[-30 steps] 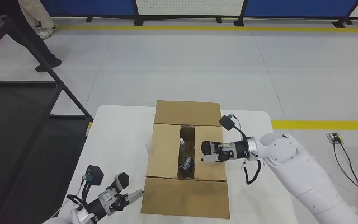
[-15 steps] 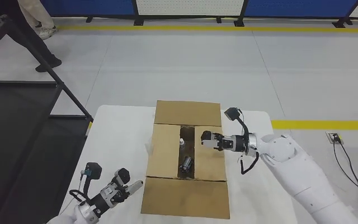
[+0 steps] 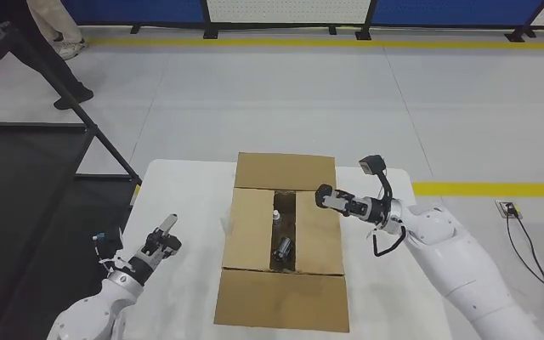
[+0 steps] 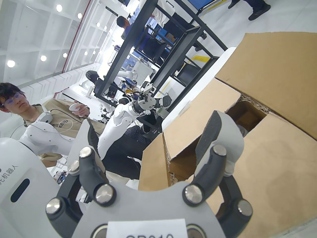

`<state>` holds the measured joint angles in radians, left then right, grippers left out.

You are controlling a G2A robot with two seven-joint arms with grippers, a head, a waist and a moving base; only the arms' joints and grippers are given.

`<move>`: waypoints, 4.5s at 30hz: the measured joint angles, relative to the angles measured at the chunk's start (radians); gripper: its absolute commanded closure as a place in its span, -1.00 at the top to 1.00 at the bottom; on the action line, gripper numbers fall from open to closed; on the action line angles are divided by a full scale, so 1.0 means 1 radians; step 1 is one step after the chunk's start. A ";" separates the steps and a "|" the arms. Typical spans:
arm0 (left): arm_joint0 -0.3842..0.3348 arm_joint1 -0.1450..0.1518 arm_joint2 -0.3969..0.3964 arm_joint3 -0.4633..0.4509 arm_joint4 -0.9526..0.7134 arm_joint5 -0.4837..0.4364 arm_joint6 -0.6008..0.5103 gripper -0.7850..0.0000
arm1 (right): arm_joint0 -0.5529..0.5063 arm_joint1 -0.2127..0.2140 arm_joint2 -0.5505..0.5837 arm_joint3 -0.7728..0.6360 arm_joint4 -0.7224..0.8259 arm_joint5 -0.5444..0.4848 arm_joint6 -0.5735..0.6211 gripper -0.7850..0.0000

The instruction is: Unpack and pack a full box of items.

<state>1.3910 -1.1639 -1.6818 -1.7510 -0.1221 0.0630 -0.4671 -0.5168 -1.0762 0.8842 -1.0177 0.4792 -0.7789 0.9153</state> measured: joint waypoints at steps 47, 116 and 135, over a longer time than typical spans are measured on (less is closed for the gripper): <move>-0.609 -0.030 0.342 0.634 -0.084 0.323 -0.245 0.26 | -0.222 0.045 0.205 -0.242 -0.144 0.165 -0.137 1.00; -0.141 -0.020 0.225 0.125 -0.133 0.229 0.288 -0.51 | -0.135 0.007 0.215 -0.137 -0.102 0.165 0.000 1.00; -0.065 -0.018 0.184 0.017 -0.062 0.221 0.315 1.00 | -0.095 -0.011 0.196 -0.089 -0.087 0.158 0.024 1.00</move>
<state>1.3260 -1.1815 -1.4974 -1.7345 -0.1842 0.2844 -0.1522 -0.6114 -1.0872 1.0798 -1.1065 0.3926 -0.6212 0.9392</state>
